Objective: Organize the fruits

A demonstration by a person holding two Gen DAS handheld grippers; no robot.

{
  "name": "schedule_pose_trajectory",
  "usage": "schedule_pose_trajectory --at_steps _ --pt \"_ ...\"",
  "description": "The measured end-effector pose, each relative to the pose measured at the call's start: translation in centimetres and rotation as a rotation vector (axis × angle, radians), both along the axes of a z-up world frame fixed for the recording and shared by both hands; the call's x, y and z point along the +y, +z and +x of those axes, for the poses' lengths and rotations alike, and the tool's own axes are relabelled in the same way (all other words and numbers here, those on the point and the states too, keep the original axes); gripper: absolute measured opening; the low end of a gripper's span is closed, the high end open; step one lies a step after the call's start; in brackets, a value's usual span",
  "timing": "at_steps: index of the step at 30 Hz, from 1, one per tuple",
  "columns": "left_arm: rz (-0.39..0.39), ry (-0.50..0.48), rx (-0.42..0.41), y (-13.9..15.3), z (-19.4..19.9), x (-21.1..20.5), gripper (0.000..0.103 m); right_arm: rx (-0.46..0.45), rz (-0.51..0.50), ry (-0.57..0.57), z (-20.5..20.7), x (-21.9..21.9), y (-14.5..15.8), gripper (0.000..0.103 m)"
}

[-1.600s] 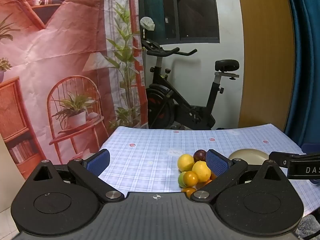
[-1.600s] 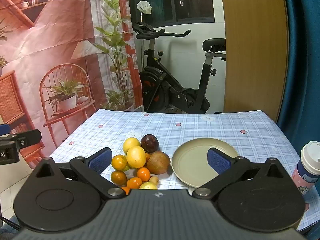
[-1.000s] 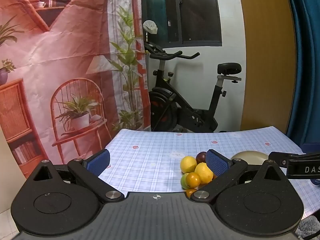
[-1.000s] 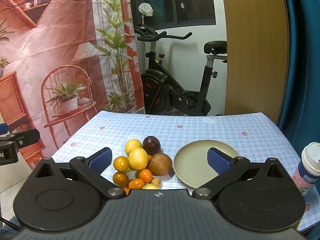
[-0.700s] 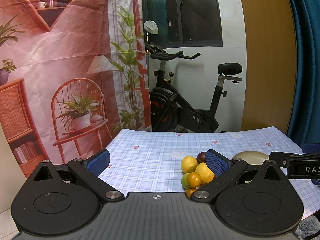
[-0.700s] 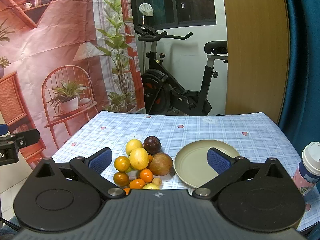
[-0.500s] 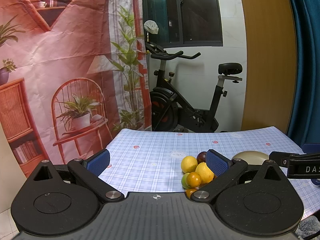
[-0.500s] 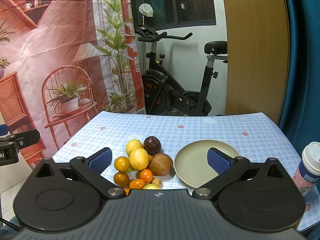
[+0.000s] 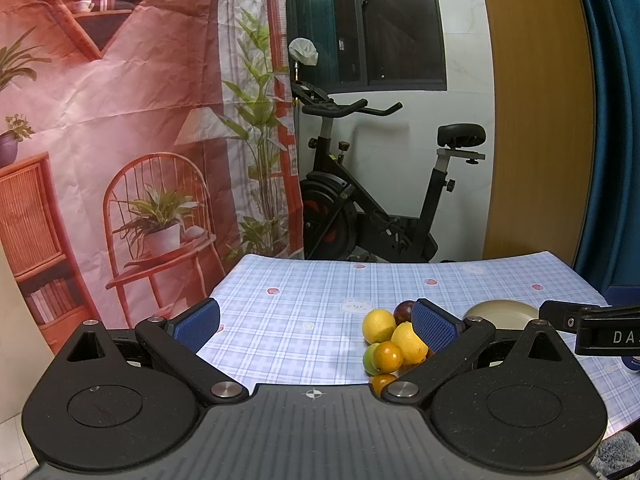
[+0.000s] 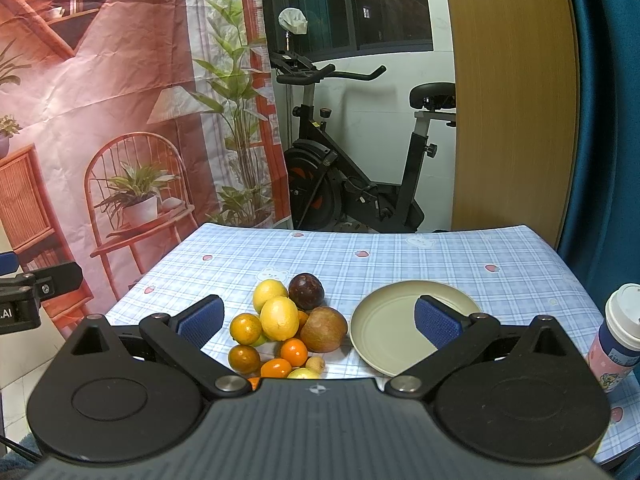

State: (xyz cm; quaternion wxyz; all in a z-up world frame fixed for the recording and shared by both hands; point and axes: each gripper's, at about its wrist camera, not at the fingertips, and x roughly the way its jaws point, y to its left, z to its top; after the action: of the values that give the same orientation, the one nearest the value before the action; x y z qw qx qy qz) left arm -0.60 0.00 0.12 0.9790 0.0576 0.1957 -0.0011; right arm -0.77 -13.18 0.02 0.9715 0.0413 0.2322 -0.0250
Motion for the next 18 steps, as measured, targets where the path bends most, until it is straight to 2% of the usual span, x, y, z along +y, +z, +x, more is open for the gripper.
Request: schedule_pose_trajectory --at_steps 18 --pt "-0.007 0.004 0.009 -0.17 0.13 0.07 0.103 -0.001 0.002 0.001 -0.01 -0.06 -0.03 0.103"
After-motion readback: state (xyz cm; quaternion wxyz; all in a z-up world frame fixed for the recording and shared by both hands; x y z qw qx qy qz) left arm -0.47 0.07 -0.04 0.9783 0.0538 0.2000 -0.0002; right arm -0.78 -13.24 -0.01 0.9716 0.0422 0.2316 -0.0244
